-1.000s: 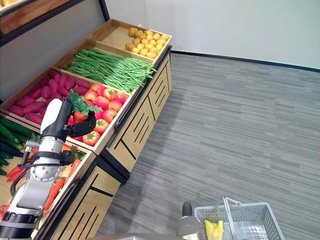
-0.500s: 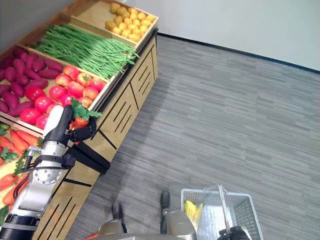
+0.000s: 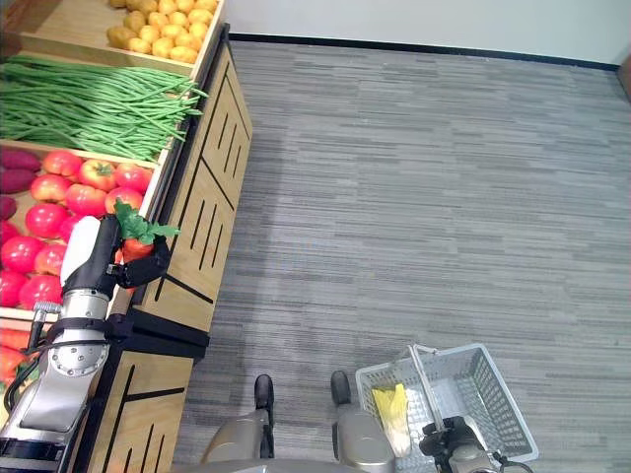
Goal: Get the vegetables into the basket
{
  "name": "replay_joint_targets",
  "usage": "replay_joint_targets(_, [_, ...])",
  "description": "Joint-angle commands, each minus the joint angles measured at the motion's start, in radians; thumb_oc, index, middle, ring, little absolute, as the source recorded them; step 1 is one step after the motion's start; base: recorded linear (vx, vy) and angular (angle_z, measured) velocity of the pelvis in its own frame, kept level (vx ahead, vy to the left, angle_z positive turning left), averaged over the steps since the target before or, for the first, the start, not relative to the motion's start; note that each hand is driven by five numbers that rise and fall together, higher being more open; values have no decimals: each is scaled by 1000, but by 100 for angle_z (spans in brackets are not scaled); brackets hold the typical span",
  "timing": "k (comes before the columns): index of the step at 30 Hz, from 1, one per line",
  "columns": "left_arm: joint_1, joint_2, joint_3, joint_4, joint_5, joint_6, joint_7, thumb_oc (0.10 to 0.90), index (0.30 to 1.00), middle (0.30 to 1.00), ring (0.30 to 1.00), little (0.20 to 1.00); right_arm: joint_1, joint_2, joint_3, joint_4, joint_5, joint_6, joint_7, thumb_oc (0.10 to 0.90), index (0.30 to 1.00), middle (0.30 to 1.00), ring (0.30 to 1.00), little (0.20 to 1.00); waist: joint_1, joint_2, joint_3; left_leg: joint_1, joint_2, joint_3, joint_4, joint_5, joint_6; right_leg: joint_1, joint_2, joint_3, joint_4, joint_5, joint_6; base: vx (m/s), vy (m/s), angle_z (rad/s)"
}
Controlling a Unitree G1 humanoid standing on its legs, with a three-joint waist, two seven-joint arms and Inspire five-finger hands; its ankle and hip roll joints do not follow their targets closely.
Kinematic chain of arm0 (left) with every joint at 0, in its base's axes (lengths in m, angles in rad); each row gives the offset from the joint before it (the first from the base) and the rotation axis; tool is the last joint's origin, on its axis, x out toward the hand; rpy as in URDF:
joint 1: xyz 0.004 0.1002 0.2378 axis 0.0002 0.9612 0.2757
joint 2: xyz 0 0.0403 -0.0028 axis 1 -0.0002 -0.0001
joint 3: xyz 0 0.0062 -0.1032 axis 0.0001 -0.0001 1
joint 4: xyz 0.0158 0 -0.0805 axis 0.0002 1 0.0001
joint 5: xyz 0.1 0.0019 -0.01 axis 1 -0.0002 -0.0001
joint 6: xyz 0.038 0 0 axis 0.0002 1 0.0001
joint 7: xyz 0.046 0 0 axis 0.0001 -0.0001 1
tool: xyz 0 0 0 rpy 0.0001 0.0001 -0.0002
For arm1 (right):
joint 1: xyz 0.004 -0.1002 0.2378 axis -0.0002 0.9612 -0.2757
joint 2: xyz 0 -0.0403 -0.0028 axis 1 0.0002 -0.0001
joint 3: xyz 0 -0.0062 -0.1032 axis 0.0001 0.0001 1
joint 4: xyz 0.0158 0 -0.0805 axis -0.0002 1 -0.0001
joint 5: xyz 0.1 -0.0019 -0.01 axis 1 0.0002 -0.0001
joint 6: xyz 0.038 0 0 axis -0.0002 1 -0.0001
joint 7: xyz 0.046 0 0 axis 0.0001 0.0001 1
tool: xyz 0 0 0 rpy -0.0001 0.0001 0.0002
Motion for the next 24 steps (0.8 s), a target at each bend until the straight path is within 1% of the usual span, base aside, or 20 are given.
replay_joint_targets(1, [-46, 46, 81, -114, -10, -71, 65, 400, 300, 300, 300, 300, -2, -35, 25, -15, 16, -1, -25, 400, 300, 300, 300, 300, -19, -1, -88, -45, -8, 3, 101, -96, 2, 9, -64, 23, 77, -105, 72, 51, 168, -38])
replay_joint_targets(3, [-48, 47, 76, -117, -15, -73, 60, 400, 300, 300, 300, 300, -4, -36, 12, -18, 23, 0, -31, 400, 300, 300, 300, 300, -28, 0, -89, -38, -22, 23, 112, -117, 12, 4, -78, 42, 76, -96, 88, 20, 148, -32])
replay_joint_targets(4, [-49, 47, 75, -115, -16, -74, 60, 400, 300, 300, 300, 300, -4, -37, 12, -19, 23, 1, -31, 400, 300, 300, 300, 300, -25, 0, -88, -39, -23, 26, 114, -120, 14, 3, -79, 45, 76, -96, 90, -26, 162, -30])
replay_joint_targets(5, [-51, 49, 68, -120, -21, -73, 56, 400, 300, 300, 300, 300, -18, -40, 5, -23, 29, 0, -39, 400, 300, 300, 300, 300, -36, -1, -85, -39, -34, 50, 128, -136, 22, -14, -89, 65, 73, -73, 107, -44, 146, -39])
replay_joint_targets(6, [-51, 52, 68, -119, -23, -75, 53, 400, 300, 300, 300, 300, -26, -39, 5, -26, 31, 1, -40, 400, 300, 300, 300, 300, -33, -2, -84, -40, -34, 68, 134, -143, 27, -27, -90, 81, 71, -61, 118, -45, 141, -43])
replay_joint_targets(7, [-51, 52, 68, -119, -24, -75, 53, 400, 300, 300, 300, 300, -26, -39, 5, -26, 31, 1, -40, 400, 300, 300, 300, 300, -30, -2, -84, -41, -33, 71, 134, -144, 27, -29, -90, 84, 71, -60, 118, -43, 139, -58])
replay_joint_targets(8, [-39, 62, 65, -117, -23, -72, 41, 400, 300, 300, 300, 300, -49, -35, 2, -36, 36, -2, -48, 400, 300, 300, 300, 300, -24, -3, -82, -25, -26, 125, 124, -161, 35, -50, -96, 86, 71, -28, 152, -49, 80, -62])
replay_joint_targets(9, [-40, 62, 66, -116, -23, -73, 41, 400, 300, 300, 300, 300, -51, -35, 2, -36, 36, -1, -48, 400, 300, 300, 300, 300, -21, -5, -82, -28, -25, 130, 122, -152, 33, -55, -94, 91, 70, -20, 150, -43, 75, -88])
replay_joint_targets(10, [-35, 64, 64, -115, -29, -73, 37, 400, 300, 300, 300, 300, -60, -31, 6, -44, 37, -3, -49, 400, 300, 300, 300, 300, -6, -6, -81, -18, -15, 152, 115, -156, 31, -69, -108, 40, 78, -6, 159, -48, -46, -89])
replay_joint_targets(11, [-36, 69, 63, -111, -32, -73, 34, 400, 300, 300, 300, 300, -66, -28, 7, -49, 39, -3, -51, 400, 300, 300, 300, 300, 7, -4, -78, -15, -1, 167, 110, -150, 27, -79, -119, -10, 90, -2, 161, -99, -72, -88])
replay_joint_targets(12, [-36, 73, 60, -110, -33, -70, 32, 400, 300, 300, 300, 300, -72, -23, 9, -58, 39, -5, -54, 400, 300, 300, 300, 300, 26, 0, -74, -16, 20, 187, 105, -134, 19, -84, -147, -115, 106, 1, 150, -123, -66, -84])
replay_joint_targets(13, [-32, 71, 59, -108, -33, -66, 29, 400, 300, 300, 300, 300, -76, -22, 13, -62, 35, -5, -56, 400, 300, 300, 300, 300, 43, 3, -75, -14, 31, 201, 108, -138, 15, -73, -172, -201, 123, -11, 143, -121, -30, -87])
replay_joint_targets(14, [-30, 68, 53, -101, -31, -64, 21, 400, 300, 300, 300, 300, -82, -21, 16, -67, 33, -6, -56, 400, 300, 300, 300, 300, 41, 1, -79, -16, 33, 208, 108, -127, 14, -68, -178, -228, 125, -8, 137, -24, 25, -68])
replay_joint_targets(15, [-27, 63, 45, -96, -27, -60, 12, 400, 300, 300, 300, 300, -80, -20, 17, -74, 31, -8, -58, 400, 300, 300, 300, 300, 41, -3, -84, -8, 27, 213, 116, -136, 15, -42, -182, -244, 130, -18, 139, -20, 30, -57])
replay_joint_targets(17, [-27, 61, 44, -92, -24, -59, 5, 400, 300, 300, 300, 300, -79, -20, 17, -77, 31, -8, -56, 400, 300, 300, 300, 300, 42, -10, -89, -7, 20, 218, 116, -133, 15, -35, -187, -247, 112, -4, 138, 33, 15, -25])
replay_joint_targets(18, [-8, 43, 27, -74, -21, -60, -21, 400, 300, 300, 300, 300, -81, -26, 6, -105, 42, -5, -63, 400, 300, 300, 300, 300, 34, -16, -107, 12, 11, 224, 117, -142, 10, -22, -188, -242, 71, 8, 141, 91, 1, -16])
replay_joint_targets(21, [5, 29, 4, -44, -22, -52, -47, 400, 300, 300, 300, 300, -83, -38, 3, -163, 45, -3, -71, 400, 300, 300, 300, 300, 28, -15, -120, 19, 17, 221, 130, -144, 5, 8, -180, -231, 36, -3, 134, 58, -25, -23])
replay_joint_targets(24, [-15, 14, -51, 23, 0, -34, -69, 400, 300, 300, 300, 300, -84, -52, 1, -247, 47, 4, -78, 400, 300, 300, 300, 300, 17, -10, -137, 42, 17, 209, 106, -130, 0, 32, -171, -233, 31, -22, 127, 29, -39, -6])
